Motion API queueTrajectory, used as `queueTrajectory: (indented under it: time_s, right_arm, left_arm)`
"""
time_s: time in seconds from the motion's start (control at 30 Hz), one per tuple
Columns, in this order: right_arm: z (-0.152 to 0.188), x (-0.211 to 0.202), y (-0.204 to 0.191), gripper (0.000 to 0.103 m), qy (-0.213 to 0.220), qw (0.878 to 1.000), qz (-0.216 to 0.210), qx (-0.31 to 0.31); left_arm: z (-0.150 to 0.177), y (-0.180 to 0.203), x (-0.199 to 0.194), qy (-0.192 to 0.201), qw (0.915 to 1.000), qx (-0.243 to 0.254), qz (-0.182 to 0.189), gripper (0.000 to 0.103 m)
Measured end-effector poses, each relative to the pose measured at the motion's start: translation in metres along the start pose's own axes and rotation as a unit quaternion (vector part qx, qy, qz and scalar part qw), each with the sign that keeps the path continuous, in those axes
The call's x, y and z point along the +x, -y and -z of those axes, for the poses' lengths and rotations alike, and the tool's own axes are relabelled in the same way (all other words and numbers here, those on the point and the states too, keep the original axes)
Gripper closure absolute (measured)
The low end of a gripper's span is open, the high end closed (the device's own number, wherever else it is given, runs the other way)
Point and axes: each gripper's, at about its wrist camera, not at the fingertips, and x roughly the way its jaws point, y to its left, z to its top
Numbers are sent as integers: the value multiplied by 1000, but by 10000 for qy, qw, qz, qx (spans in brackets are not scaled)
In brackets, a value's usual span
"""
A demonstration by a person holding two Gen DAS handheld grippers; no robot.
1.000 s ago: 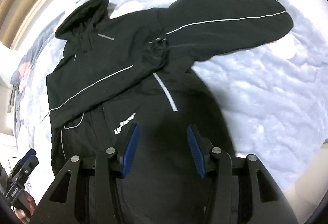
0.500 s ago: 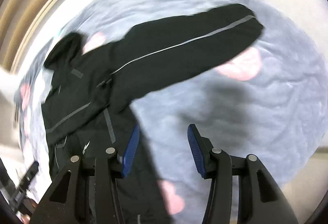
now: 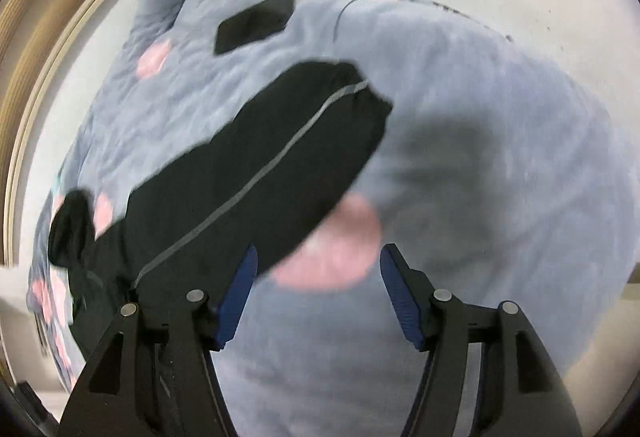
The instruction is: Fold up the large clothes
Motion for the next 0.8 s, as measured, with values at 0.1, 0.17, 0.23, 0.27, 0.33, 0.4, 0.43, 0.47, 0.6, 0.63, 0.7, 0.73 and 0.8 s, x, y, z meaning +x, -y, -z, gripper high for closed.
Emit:
queueTrajectory:
  time_s: [0.1,0.17,0.23,0.27,0.33,0.4,0.43,0.47,0.6,0.63,0.7,0.73,0.8]
  right_arm:
    - [-33,26,10,35,44,9998,10,216]
    - [-47,43,16,35,24,9993,50,370]
    - [-59,60,22,35,-25,9987,76,511]
    - [-64,70,26,36,-72,9981,91,601]
    - [-72,86,34,35,-145,9968,122,771]
    - [-76,99,42,30,-189,9958,67,896]
    - [-77,104,44,25,-194,9955,19,930]
    - [-78,110,45,23,-196,9953,-11,949]
    - [-82,123,44,17,-243,9958,-30,877]
    - [-82,125,42,16,-249,9959,-34,863]
    - [-83,128,41,15,-267,9961,-16,835]
    - [-83,129,41,14,-276,9961,-28,833]
    - [-83,129,43,14,-287,9957,-107,876]
  left_arm:
    - [-16,2,19,-128,9998,38,-133,32]
    - [-25,0,33,-214,9996,-11,-195,32]
    - [-34,-5,49,-325,9992,-81,-227,32]
    - [-37,-7,54,-357,9990,-107,-242,32]
    - [-45,-14,72,-473,9982,-216,-309,32]
    - [-52,-20,85,-545,9974,-333,-326,32]
    - [-56,-23,92,-557,9972,-391,-296,32]
    - [-59,-25,97,-560,9972,-430,-257,32]
    - [-74,-28,127,-650,9965,-494,-174,32]
    - [-76,-27,137,-715,9962,-471,-158,32]
    - [-76,-27,159,-940,9944,-462,-172,32]
    - [-75,-29,171,-1039,9932,-505,-146,32]
    - [-74,-33,182,-1070,9924,-598,-116,32]
